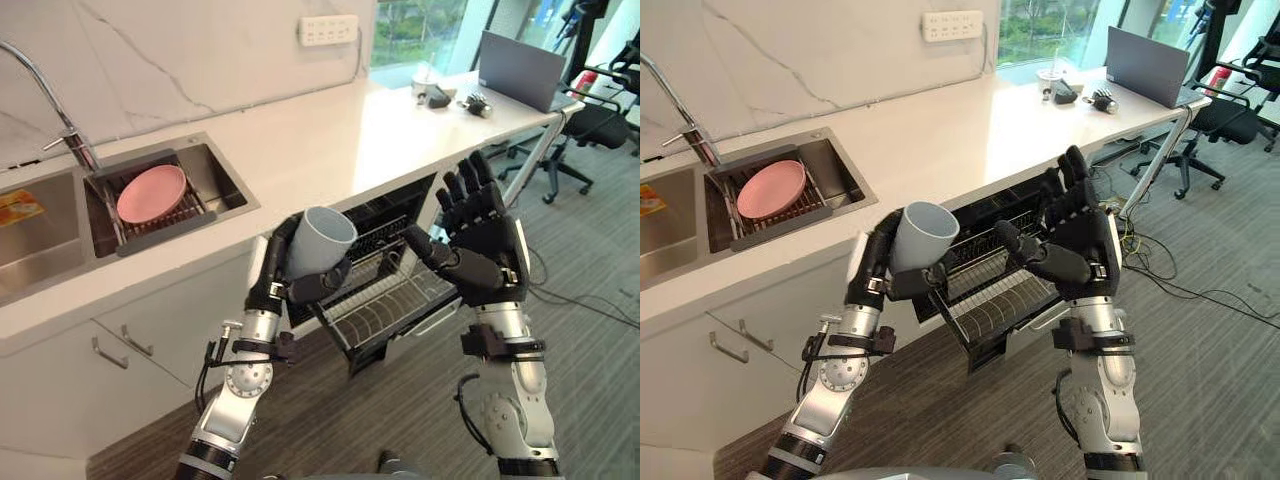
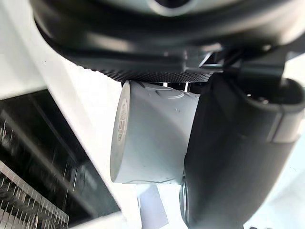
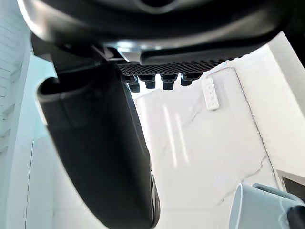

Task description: Walk over to the sink, pick up the cup, carry it to the dishwasher, place the cup inside the dishwasher, then close the dishwasher door

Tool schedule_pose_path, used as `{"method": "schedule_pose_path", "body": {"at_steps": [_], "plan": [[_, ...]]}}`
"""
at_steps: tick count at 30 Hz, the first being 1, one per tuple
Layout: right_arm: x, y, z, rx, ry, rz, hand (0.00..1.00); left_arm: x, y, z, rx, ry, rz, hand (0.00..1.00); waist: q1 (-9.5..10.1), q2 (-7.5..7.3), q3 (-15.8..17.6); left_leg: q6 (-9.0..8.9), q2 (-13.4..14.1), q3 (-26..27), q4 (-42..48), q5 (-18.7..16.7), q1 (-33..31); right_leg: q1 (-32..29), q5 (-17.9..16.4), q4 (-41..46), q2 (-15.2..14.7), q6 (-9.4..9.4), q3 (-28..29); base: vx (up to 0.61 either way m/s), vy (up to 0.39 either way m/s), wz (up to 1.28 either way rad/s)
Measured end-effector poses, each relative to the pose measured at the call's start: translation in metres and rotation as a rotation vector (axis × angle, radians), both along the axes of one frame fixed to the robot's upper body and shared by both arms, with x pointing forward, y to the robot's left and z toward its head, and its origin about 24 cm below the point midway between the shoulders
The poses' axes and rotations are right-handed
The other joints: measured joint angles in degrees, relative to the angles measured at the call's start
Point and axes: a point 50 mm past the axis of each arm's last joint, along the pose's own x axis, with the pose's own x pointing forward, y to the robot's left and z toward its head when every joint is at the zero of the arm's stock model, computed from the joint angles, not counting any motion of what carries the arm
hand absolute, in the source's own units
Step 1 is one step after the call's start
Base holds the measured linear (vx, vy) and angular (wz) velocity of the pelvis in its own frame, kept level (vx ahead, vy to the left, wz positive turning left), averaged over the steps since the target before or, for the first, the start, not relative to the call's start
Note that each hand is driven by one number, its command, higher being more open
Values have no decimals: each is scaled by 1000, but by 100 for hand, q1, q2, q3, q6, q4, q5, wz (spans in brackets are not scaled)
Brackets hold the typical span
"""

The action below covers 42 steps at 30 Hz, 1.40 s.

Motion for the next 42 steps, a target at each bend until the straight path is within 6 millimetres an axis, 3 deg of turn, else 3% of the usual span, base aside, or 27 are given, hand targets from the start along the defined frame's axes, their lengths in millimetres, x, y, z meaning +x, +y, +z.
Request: {"method": "schedule_pose_path", "body": {"at_steps": [8, 22, 33, 34, 36, 39, 42], "plan": [[2, 20, -11, -45, 82, 166, 100, 2, 2, -4, 88, -24, 66, 0, 35, 1, -17, -4, -3, 73, 5, -20, 53, 27, 37, -38, 5, 3, 82, -19, 4, -6], [3, 49, -23, -154, 190, 332, 100, -5, -26, -16, 135, 1, -57, 0, 54, 7, -126, 7, -17, -95, 3, -1, 12, 140, 42, -144, -9, 7, -101, -4, -7, 6], [13, 53, -29, -170, 267, 342, 100, -9, -31, -20, 167, -8, -99, 0, 54, 36, -279, 11, -23, -237, -7, 39, -26, 202, 42, -190, -12, 5, -236, -10, -10, 6], [14, 55, -29, -165, 272, 344, 0, -10, -32, -20, 166, -12, -103, 0, 54, 36, -279, 10, -24, -242, -14, 49, -26, 201, 42, -190, -14, 5, -242, -30, -9, 2], [18, 56, -30, -158, 286, 338, 0, -11, -33, -20, 165, -22, -108, 0, 53, 36, -280, 12, -27, -245, -17, 57, -25, 199, 44, -190, -17, 1, -244, -17, -4, 1], [20, 60, -49, -152, 409, 358, 0, -19, -48, -14, 157, -98, -181, 0, 73, 39, -378, 13, -37, -263, -54, 73, -26, 191, 45, -207, -21, 0, -269, -3, -2, 3], [19, 65, -55, -103, 446, 376, 0, -19, -48, -15, 154, -107, -162, 0, 51, 50, -413, 16, -42, -282, -83, 95, -39, 199, 46, -220, -22, -1, -290, 2, -6, 4]]}}
